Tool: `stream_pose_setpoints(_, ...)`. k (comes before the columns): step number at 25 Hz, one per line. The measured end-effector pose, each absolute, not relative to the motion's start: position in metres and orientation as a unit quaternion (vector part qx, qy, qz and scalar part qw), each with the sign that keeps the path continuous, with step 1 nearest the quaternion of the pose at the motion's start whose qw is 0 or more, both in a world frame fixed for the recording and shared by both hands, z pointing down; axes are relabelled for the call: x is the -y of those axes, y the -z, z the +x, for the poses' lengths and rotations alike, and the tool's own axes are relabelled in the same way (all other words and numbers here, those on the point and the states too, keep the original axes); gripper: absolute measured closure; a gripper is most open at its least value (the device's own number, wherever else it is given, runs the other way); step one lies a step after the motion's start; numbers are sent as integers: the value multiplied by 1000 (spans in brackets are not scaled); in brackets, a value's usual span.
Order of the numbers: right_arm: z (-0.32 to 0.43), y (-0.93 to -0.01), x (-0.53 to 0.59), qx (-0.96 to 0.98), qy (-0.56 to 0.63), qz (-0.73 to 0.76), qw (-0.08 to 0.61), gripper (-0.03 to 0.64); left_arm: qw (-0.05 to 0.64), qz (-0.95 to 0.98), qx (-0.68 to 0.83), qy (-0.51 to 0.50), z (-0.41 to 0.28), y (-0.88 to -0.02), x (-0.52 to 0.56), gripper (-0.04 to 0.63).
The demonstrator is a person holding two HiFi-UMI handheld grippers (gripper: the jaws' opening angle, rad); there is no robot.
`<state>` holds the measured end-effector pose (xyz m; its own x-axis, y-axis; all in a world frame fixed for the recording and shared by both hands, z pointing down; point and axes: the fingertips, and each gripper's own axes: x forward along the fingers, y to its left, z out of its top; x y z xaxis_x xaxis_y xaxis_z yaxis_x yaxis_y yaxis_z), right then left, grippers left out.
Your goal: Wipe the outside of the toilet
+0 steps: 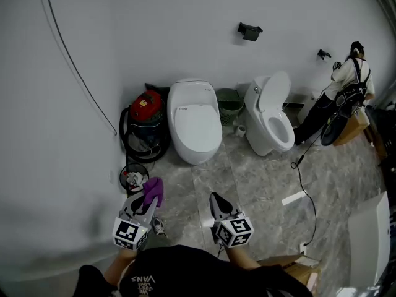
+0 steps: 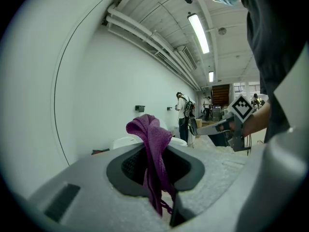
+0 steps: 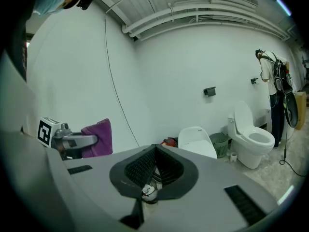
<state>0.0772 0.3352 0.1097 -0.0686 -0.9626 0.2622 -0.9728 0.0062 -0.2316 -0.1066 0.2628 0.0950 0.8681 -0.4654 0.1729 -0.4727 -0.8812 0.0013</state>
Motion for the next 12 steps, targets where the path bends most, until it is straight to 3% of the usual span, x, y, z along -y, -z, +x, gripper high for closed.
stream_pose_setpoints(12,70,-113,-215,675,-179,716,10,618,21,975,204,-84,-116,-103,-128,528)
